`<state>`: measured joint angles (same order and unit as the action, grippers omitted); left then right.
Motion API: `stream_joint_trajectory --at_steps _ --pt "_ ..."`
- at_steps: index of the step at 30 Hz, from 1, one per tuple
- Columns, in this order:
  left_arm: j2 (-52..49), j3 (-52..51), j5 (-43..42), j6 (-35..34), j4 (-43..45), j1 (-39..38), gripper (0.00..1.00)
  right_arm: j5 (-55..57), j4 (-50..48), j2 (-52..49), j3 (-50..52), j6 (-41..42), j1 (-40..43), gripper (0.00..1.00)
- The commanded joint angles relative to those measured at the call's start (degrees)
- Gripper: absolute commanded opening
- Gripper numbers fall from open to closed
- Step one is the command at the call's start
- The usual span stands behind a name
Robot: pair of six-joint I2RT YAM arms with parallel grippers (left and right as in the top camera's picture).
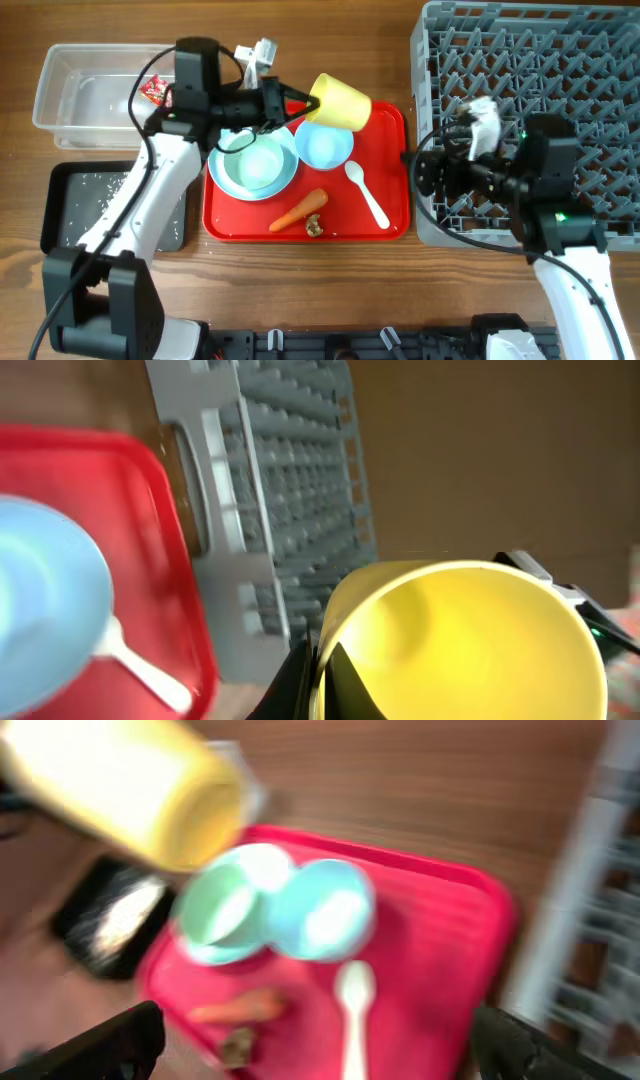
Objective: Sort waste into correct bins and load items into the dishwasher rack
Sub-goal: 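Hand the yellow cup from the left gripper to the right gripper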
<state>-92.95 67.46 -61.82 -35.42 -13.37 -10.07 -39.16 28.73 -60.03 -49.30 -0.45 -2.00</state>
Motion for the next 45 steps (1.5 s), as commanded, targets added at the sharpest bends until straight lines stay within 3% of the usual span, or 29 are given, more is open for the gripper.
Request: stream_joint_trajectory --at_steps 1,19,27,38,45 --pt "0.4 0.4 -8.3 -1.6 -0.9 -0.8 0.04 -16.3 -2.3 -2.6 -1.3 -7.1 -0.2 1.0" --pt "0.3 0.4 -3.2 -4.7 0.1 -9.8 0.04 -33.0 -10.3 -7.3 -1.3 -6.8 -0.2 1.0" --pt "0.4 0.4 -3.1 -9.2 1.8 -10.2 0.04 -30.9 -10.4 -7.4 -1.3 -5.4 -0.2 0.97" --pt "0.4 0.4 -3.1 -11.8 2.4 -11.7 0.04 -28.1 -12.5 -7.4 -1.3 -5.4 -0.2 0.75" --pt "0.4 0.4 -3.1 -12.9 2.4 -12.4 0.04 -27.7 -13.8 -7.4 -1.3 -5.3 -0.2 0.73"
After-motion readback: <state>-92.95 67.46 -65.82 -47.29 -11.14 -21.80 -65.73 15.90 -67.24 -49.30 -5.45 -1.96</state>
